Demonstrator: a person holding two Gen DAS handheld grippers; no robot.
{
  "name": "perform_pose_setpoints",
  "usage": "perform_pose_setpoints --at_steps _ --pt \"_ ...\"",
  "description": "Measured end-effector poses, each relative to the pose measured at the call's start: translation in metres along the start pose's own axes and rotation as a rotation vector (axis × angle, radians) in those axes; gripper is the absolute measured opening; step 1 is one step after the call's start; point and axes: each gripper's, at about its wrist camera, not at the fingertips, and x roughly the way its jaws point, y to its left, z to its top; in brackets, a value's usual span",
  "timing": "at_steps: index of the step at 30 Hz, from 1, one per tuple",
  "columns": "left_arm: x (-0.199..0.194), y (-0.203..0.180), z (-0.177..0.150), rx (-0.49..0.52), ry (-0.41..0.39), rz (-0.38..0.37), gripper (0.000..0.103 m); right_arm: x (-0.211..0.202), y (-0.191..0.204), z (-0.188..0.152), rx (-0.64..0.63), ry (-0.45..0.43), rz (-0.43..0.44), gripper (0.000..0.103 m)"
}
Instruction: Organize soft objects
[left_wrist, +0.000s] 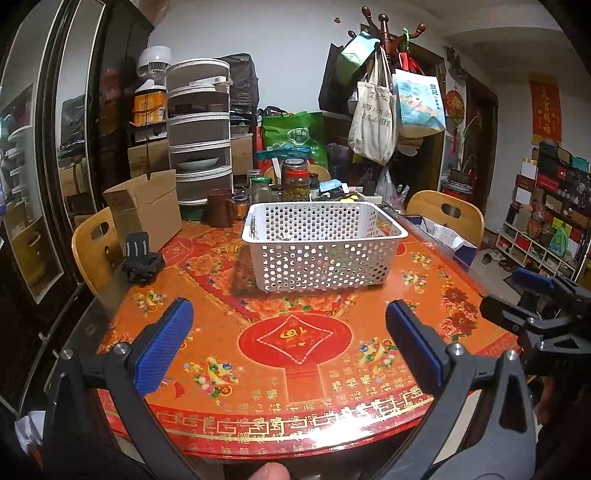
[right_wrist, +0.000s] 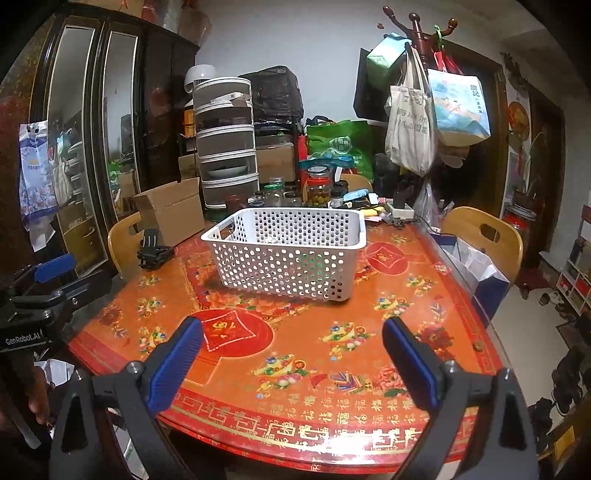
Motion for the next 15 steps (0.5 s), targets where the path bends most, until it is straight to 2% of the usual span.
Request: perform_pose_setpoints --at_steps 15 --pt "0.0025 0.0033 -0.0029 0.002 0.003 0.001 0.103 0.0006 0.0006 -0.0019 0.006 0.007 0.0 0.098"
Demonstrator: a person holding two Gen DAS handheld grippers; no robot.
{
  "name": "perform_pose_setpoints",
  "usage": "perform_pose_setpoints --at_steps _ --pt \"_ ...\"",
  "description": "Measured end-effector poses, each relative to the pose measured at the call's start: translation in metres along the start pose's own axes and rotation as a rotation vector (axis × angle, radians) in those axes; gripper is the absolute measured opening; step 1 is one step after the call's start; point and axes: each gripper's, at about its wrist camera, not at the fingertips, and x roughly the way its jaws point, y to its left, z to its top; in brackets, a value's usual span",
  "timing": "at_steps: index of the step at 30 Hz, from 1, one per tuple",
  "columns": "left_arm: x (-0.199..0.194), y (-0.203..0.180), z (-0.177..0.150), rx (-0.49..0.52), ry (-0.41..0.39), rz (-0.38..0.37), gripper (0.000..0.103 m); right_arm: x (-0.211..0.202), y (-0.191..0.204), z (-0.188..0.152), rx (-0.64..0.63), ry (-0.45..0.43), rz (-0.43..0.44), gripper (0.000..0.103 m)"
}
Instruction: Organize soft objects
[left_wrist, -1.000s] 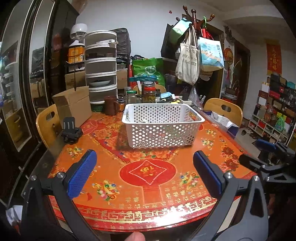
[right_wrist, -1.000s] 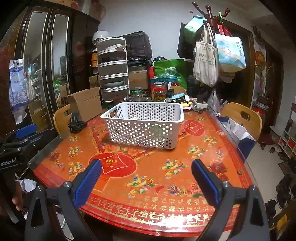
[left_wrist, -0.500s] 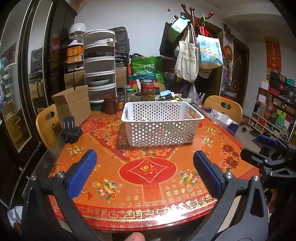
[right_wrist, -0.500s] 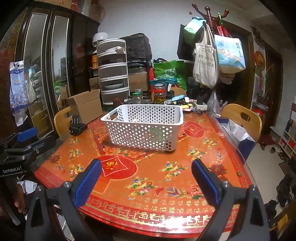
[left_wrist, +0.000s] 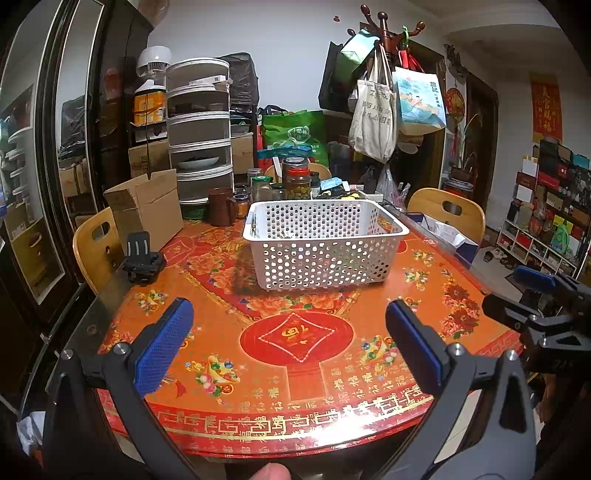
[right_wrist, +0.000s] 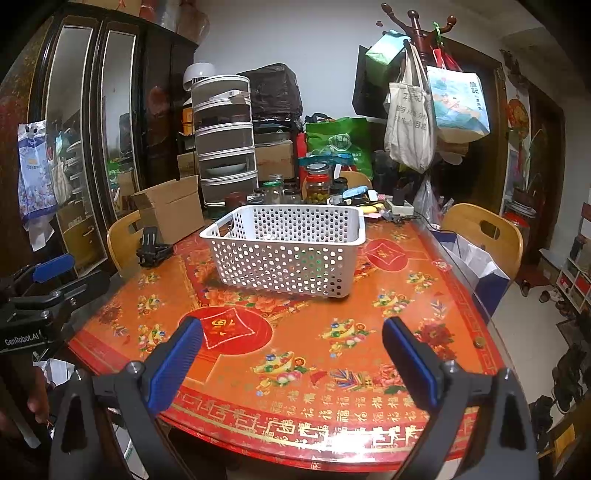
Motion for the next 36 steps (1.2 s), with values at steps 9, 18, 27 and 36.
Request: perform_pose_setpoints --at_steps 9,18,27,36 --pt "0.0002 -0.0002 -0.0011 0.003 0.0 -0.002 0.103 0.0002 -0.0003 0.0011 -0.005 0.004 0.001 0.098" --pt "0.0002 -0.001 -0.0028 0.005 0.004 -0.004 0.103 0.0002 -0.0001 0.001 -0.005 0.004 0.0 0.098" --pt "0.0001 0.0 -0.0054 0.01 0.006 -0.009 0.103 0.0003 -0.0007 0.001 -0.005 0.005 0.0 0.098" --pt "-0.0004 0.0006 -0.0062 0.017 0.01 -0.014 0.103 0.0001 -0.0006 0.0011 -0.005 0.005 0.001 0.098"
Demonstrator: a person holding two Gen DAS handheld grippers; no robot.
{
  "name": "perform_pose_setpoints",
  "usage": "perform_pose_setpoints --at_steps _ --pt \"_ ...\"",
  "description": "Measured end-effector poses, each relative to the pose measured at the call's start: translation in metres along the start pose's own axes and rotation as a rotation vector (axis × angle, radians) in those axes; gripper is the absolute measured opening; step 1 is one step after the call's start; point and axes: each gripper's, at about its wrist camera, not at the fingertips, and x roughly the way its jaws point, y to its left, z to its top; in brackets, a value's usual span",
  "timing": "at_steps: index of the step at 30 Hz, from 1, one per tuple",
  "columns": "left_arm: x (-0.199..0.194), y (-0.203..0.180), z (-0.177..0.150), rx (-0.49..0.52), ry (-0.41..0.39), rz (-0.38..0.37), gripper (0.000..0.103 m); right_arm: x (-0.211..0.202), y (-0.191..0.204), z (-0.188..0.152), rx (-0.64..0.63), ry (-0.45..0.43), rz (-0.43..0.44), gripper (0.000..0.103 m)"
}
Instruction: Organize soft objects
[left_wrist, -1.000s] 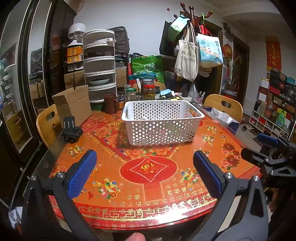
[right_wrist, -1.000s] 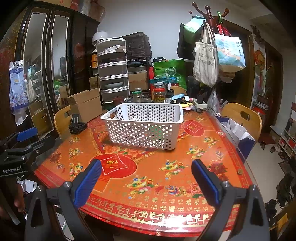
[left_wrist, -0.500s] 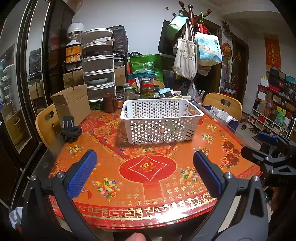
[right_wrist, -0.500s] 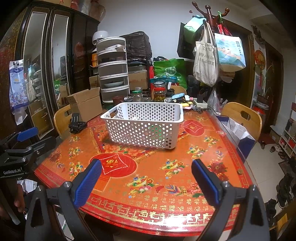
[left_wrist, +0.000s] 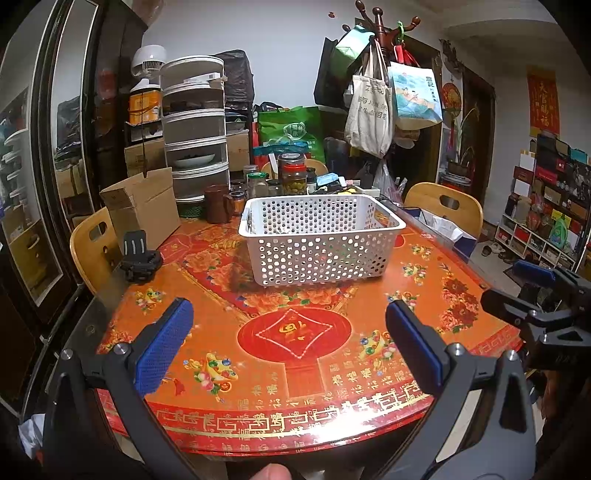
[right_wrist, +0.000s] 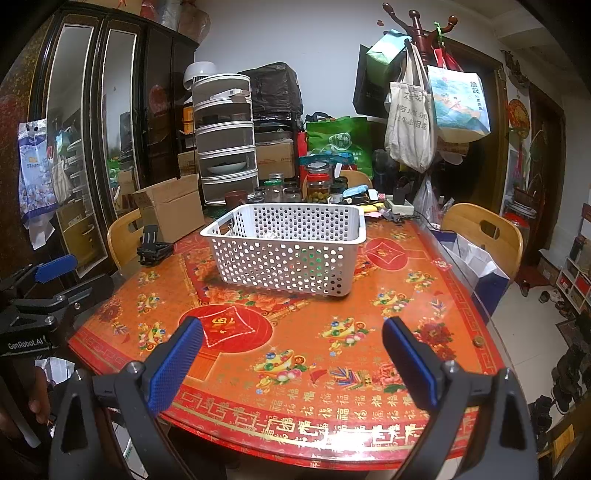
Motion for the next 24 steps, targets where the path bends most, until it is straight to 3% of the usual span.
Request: perform_pose_setpoints --at_steps 24 --pt "0.0013 -0.0001 -0.0013 0.01 0.003 -0.019 0.103 0.0021 0.0003 -0.0047 0.0 0.011 -0.007 0.098"
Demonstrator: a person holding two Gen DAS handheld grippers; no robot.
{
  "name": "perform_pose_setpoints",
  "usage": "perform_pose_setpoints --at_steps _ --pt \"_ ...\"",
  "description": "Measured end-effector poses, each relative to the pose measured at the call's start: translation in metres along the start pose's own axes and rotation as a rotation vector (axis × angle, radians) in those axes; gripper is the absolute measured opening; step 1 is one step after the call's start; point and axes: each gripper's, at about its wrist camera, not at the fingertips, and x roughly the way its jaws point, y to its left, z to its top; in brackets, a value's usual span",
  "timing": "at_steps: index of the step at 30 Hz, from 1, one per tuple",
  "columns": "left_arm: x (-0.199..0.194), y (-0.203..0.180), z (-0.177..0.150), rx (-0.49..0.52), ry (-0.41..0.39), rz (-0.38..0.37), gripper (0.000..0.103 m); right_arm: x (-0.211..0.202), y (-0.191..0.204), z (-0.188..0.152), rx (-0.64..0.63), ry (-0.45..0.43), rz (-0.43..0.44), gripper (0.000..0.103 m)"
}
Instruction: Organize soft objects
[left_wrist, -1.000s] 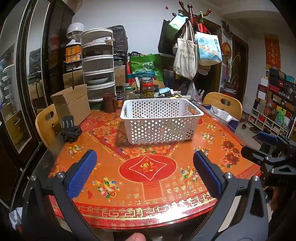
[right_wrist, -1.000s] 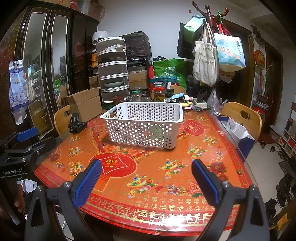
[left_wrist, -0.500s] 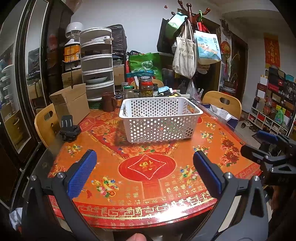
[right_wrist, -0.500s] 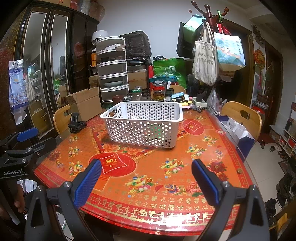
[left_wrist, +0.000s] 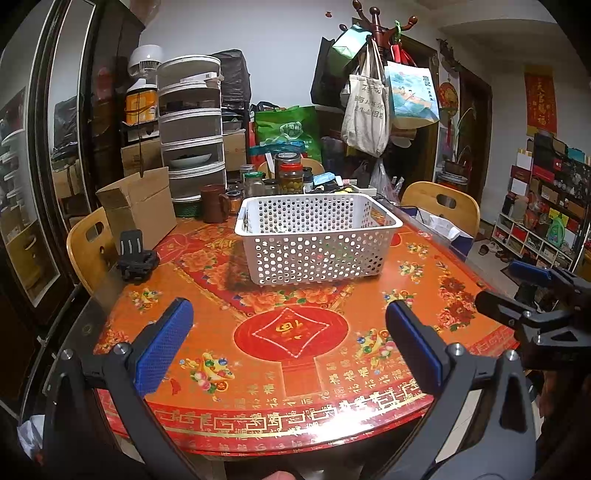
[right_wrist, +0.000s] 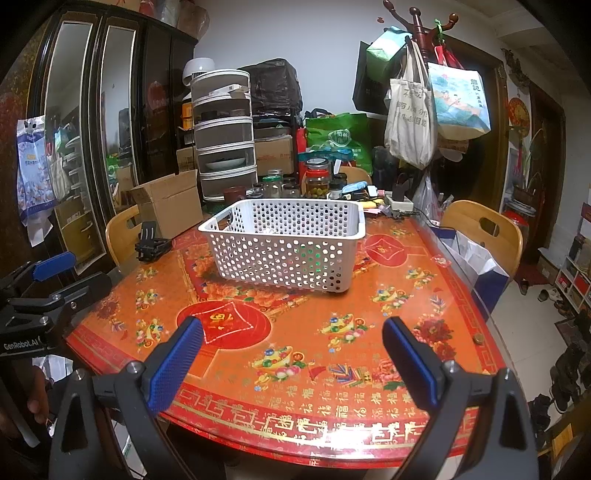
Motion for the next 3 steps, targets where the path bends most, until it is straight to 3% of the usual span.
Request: perform_pose_setpoints --at_steps 3 --pt "0.0004 -0.0002 -0.0001 0.002 0.002 0.003 0.103 0.0001 0.0002 0.0 0.0 0.0 0.0 0.098"
